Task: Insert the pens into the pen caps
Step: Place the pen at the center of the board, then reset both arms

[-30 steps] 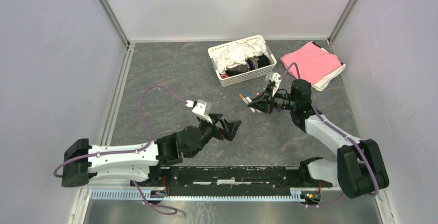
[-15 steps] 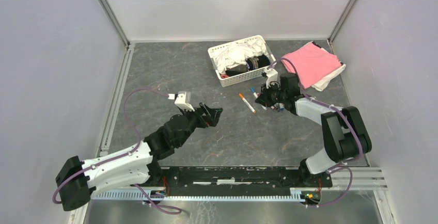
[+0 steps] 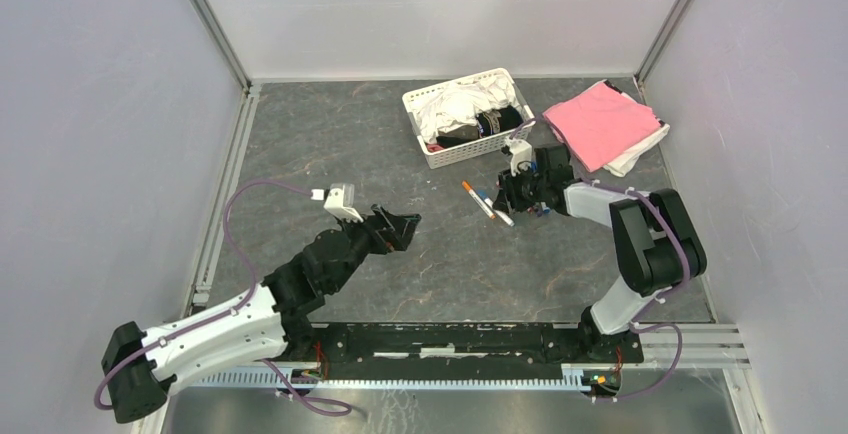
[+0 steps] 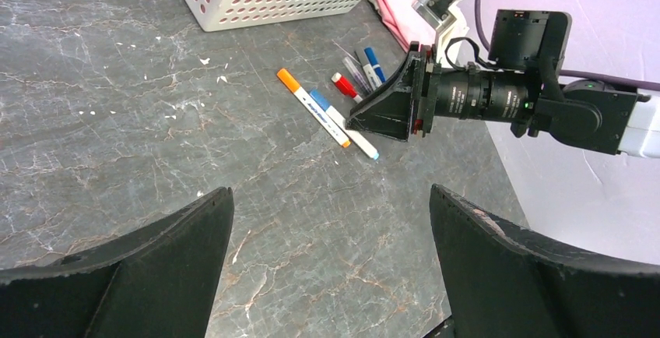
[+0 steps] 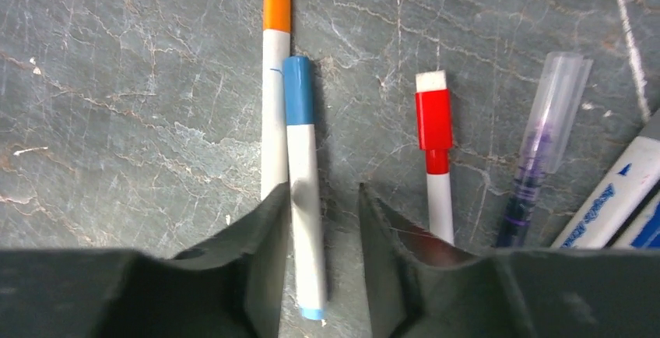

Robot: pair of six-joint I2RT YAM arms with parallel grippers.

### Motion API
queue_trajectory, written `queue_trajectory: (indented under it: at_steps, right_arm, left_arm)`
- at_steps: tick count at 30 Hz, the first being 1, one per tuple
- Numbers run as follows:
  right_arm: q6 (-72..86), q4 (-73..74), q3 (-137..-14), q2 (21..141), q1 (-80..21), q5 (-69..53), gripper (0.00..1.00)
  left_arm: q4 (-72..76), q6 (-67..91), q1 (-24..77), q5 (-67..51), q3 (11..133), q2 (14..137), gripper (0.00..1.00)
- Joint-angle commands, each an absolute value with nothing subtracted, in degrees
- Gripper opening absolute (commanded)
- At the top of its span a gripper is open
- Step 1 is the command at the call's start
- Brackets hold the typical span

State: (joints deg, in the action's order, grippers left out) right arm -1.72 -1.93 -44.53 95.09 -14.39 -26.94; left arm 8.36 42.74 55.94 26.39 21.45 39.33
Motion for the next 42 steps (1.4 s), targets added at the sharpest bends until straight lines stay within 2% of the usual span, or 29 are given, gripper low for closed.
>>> queue_trajectory:
  at_steps: [1, 9, 13, 18, 21, 25, 29, 33, 36, 42]
  right_arm:
    - [-4.8, -1.1, -47.4, 91.1, -13.4, -27.8, 0.49]
    - [-21.5, 6.9, -49.1, 73.1, -8.8, -35.0, 0.68]
    - [-22.1, 5.2, -49.8, 61.5, -6.1, -29.7, 0.98]
    - [-19.5, 14.4, -63.1, 58.1, -2.9, -26.3, 0.98]
    - [-15.2, 17.3, -70.8, 56.4, -2.4, -21.7, 0.98]
    - [-12.5, 24.2, -83.2, 56.8, -2.4, -20.5, 0.98]
    - [-12.6, 28.4, -91.4, 57.8, -2.4, -25.5, 0.98]
    - [-7.8, 27.9, -92.2, 57.5, -2.3, -26.1, 0.98]
    - [-2.4, 27.3, -91.7, 56.9, -2.4, -22.1, 0.98]
    - [-0.9, 28.0, -91.5, 55.9, -2.3, -21.5, 0.98]
  left_arm:
    - [7.3, 42.7, 55.7, 25.1, 25.6, 38.3, 1.0]
    - [2.7, 36.6, 52.9, 20.5, 37.8, 39.2, 1.0]
    - [-4.3, 34.9, 43.6, 11.9, 47.7, 43.8, 1.0]
    - [-12.1, 33.6, 26.4, -2.5, 59.9, 50.4, 1.0]
    - [-17.4, 31.2, 19.8, -8.3, 68.9, 55.1, 1.0]
    - [-25.0, 25.7, 19.4, -8.8, 78.8, 57.9, 1.0]
    - [-28.6, 24.0, 19.4, -8.7, 82.4, 56.2, 1.0]
    - [-30.2, 24.1, 19.4, -7.9, 83.1, 53.0, 1.0]
    - [-29.9, 25.4, 19.4, -7.9, 82.1, 50.1, 1.0]
    - [-29.4, 26.9, 19.4, -9.9, 81.4, 48.0, 1.0]
